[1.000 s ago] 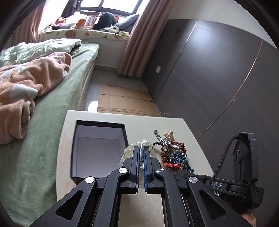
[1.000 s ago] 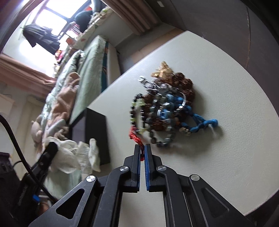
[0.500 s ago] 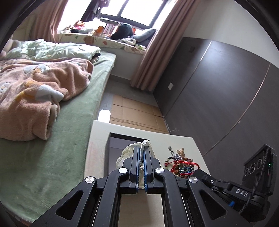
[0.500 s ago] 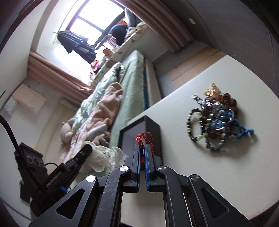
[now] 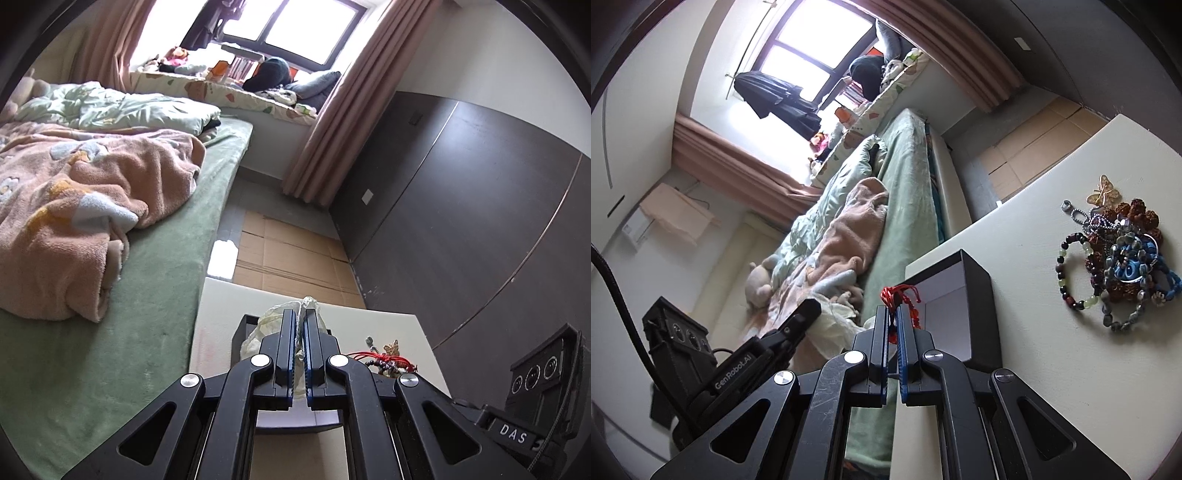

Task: Organize jewelry
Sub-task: 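Carry both items into the black box and open both tools, then move both tools back over the jewelry pile, then grasp the green-black beaded bracelet with the left tool while the right tool grasps the black bead bracelet, then lower both bracelets into the black box and open both tools, then move the left tool over the silver chains on the pile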

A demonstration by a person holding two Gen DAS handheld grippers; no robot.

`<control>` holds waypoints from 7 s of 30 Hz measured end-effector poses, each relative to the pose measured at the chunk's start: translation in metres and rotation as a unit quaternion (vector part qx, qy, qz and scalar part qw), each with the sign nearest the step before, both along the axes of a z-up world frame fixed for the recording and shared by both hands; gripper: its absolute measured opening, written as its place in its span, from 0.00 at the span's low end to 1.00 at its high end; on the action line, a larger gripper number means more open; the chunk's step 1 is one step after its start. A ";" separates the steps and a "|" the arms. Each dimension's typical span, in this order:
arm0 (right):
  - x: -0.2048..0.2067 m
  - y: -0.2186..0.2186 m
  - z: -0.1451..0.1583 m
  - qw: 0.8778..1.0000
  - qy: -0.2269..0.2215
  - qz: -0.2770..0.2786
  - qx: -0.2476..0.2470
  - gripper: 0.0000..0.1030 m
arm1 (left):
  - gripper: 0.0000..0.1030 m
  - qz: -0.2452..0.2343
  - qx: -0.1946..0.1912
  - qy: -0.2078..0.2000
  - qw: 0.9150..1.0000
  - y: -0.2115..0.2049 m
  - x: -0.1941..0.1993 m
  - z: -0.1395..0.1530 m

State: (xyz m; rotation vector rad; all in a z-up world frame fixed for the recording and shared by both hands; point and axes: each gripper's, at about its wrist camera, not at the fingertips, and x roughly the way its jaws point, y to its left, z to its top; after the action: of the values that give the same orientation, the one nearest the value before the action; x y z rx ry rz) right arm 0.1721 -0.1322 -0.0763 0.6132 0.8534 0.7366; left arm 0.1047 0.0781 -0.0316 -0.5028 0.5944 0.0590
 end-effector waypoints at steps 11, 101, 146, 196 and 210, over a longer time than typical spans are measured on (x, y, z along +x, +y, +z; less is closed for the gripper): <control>0.014 0.010 -0.001 1.000 0.008 0.016 0.016 0.06 | 0.81 0.031 -0.052 0.019 0.998 0.019 0.002 -0.009; 0.063 -0.115 -0.034 0.977 0.120 -0.081 -0.158 0.24 | 0.08 -0.183 -0.053 0.167 0.967 -0.127 0.114 -0.060; 0.003 -0.031 0.012 0.999 -0.015 -0.020 -0.041 0.11 | 0.54 -0.059 -0.108 0.101 0.987 0.007 0.025 -0.001; 0.015 -0.117 -0.003 0.985 0.071 -0.119 -0.101 0.79 | 0.56 -0.101 -0.067 0.109 0.987 -0.056 0.048 -0.010; 0.026 -0.156 -0.015 0.978 0.111 -0.158 -0.083 0.74 | 0.56 -0.155 -0.051 0.125 0.979 -0.120 0.079 -0.033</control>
State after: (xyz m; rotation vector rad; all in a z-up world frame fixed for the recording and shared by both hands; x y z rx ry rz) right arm 0.1981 -0.2878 -0.0908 0.6703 0.9833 0.3088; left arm 0.1832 -0.0415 -0.0648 -0.4996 0.9198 -0.2086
